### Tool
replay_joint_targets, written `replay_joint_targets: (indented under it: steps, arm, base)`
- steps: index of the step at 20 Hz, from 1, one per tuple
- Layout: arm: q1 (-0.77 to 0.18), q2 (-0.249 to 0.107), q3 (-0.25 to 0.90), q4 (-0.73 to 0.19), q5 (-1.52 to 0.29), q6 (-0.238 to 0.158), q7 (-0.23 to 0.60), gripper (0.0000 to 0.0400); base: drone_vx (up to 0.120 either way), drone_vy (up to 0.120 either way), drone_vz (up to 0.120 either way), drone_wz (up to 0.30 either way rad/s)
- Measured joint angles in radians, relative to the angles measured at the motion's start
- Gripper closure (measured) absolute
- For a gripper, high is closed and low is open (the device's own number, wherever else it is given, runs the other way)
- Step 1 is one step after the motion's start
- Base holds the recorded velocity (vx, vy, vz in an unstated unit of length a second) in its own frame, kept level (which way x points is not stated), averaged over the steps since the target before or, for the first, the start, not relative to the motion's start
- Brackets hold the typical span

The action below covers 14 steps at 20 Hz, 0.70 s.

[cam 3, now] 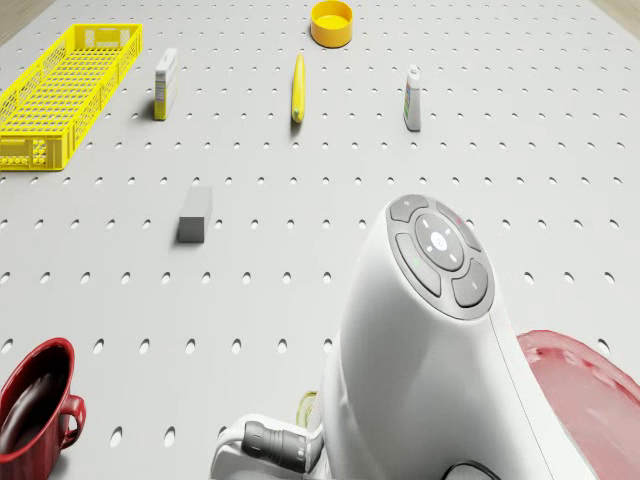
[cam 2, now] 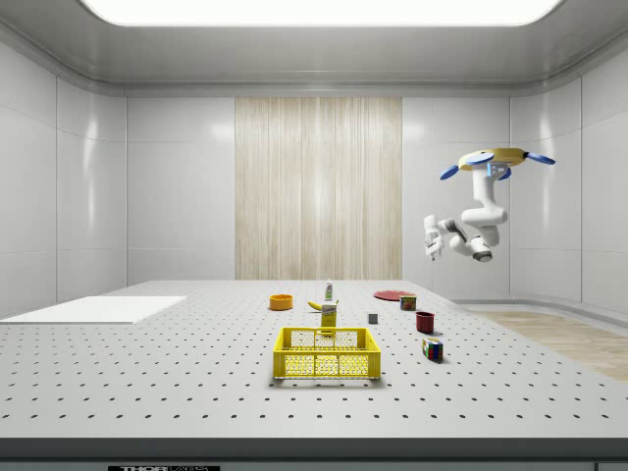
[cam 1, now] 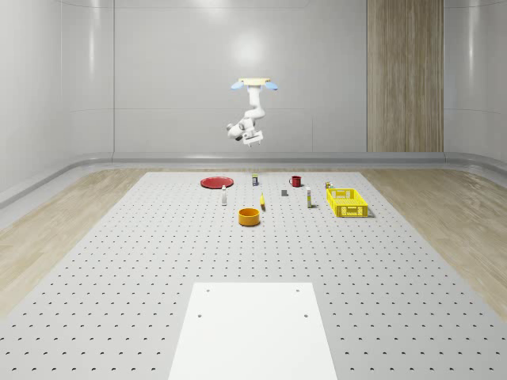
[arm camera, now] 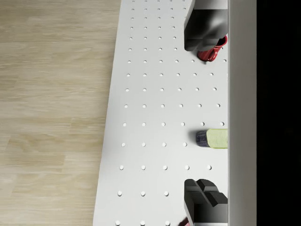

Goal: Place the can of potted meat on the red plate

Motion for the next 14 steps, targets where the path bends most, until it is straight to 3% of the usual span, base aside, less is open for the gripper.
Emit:
replay_joint_targets:
  steps: [6,11,14]
  arm:
    - [-0.132,-0.054,0.064,-0.021,-0.064,-0.049,0.087,0.0000]
    - [-0.181,-0.089,0.090,-0.023,-0.071,-0.051,0.121,0.0000]
    - [-0.198,-0.107,0.100,-0.023,-0.068,-0.044,0.134,0.0000]
  base:
    - [0.120,0.000,-0.120,0.000]
    - [0.120,0.000,-0.120,0.000]
    - [0.027,0.040,-0.120,0.000]
